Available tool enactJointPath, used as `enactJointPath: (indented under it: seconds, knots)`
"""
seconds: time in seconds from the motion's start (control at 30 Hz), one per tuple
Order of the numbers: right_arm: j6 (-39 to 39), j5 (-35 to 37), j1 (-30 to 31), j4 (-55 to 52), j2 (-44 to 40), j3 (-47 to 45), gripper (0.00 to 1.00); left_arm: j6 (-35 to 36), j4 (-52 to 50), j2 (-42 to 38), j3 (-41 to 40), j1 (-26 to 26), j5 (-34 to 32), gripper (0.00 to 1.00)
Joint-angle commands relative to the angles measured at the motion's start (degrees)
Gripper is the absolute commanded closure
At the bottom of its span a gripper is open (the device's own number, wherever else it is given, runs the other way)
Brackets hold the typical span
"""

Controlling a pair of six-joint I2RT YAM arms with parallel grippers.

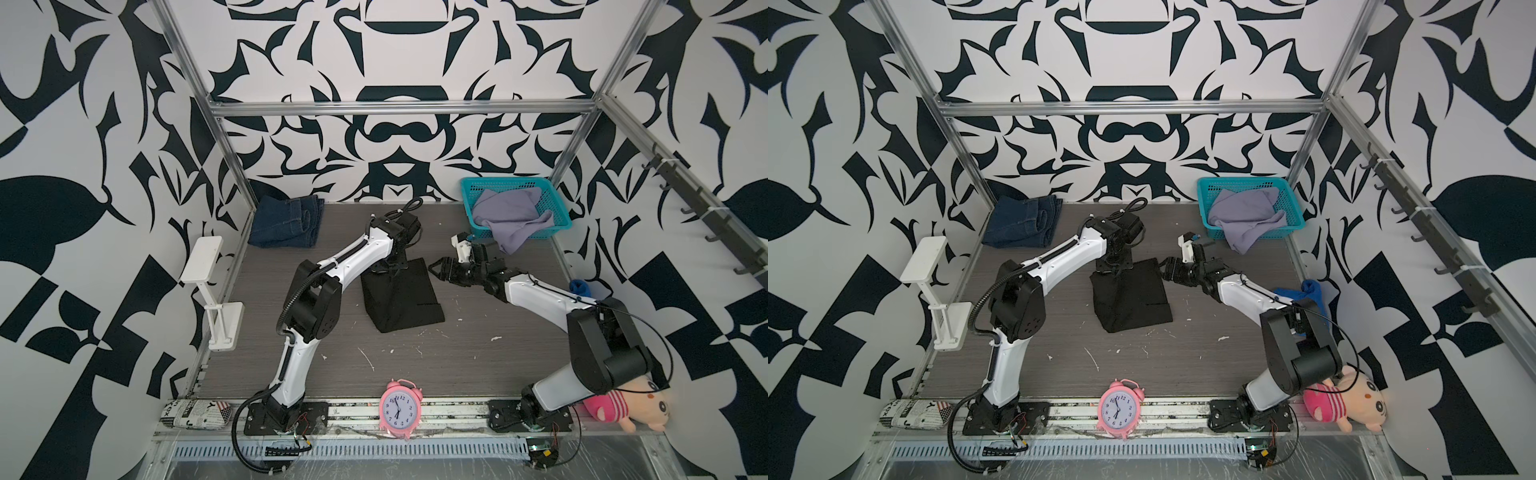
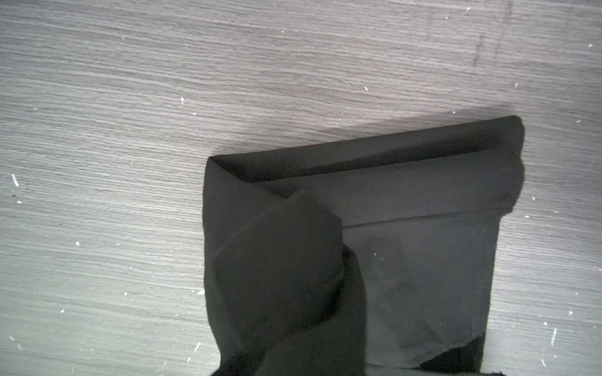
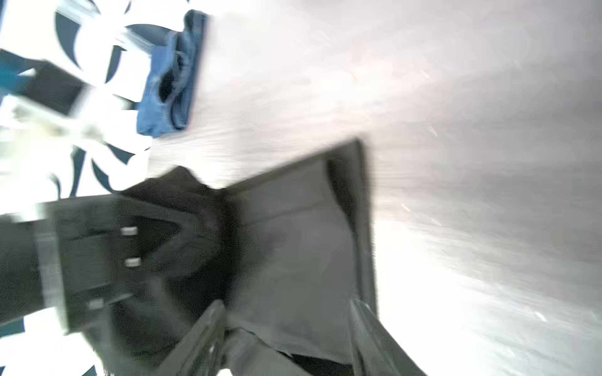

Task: Fold and stack skirts
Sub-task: Fold the skirt at the center of the table.

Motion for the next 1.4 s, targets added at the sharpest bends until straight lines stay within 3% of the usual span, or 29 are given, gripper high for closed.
enactJointPath:
  seconds: [0.0, 0.17, 0.4, 0.63, 0.67, 0.8, 0.83, 1.03, 1.27, 1.37]
  knots:
    - [-0.02, -0.75, -0.21, -2.69, 2.74, -2.08, 0.35, -0.24, -2.63, 0.83, 1.61, -0.48, -0.19, 1.00]
    - [0.80, -2.79, 1.09, -0.13, 6.83, -2.99, 0.36, -0.18, -2.67, 0.92, 1.77, -0.66, -0.70, 1.00]
    - [3.06, -6.38, 2.08, 4.50, 13.34, -2.85, 0.45, -0.09, -2.21, 2.07, 3.36, -1.54, -0.42, 1.00]
    - [4.79, -7.07, 2.26, 7.63, 14.65, -2.99, 0.51, 0.35, -0.70, 3.03, 4.08, -2.50, 1.72, 1.00]
    - [4.83, -7.07, 2.30, 7.63, 14.57, -2.99, 0.51, 0.53, -0.29, 3.03, 4.00, -2.51, 2.36, 0.98]
    - [4.91, -7.03, 2.26, 8.13, 14.11, -3.17, 0.52, 0.36, 0.94, 2.96, 3.91, -2.94, 3.72, 0.66]
    - [4.88, -7.00, 2.26, 8.10, 14.05, -3.10, 0.52, 0.41, 1.16, 2.99, 4.04, -2.95, 4.17, 0.63]
    - [4.85, -6.90, 2.26, 7.82, 14.20, -2.81, 0.53, 0.19, 1.81, 0.62, 7.83, -3.88, 8.62, 0.56]
    - [4.52, -6.57, 2.11, 7.08, 14.03, -2.37, 0.54, -0.66, 17.01, -8.40, 6.08, -5.06, 19.62, 0.52]
    - [4.24, -6.50, 1.92, 6.47, 13.61, -2.45, 0.54, 0.11, 20.88, -12.93, 4.24, -5.15, 20.63, 0.50]
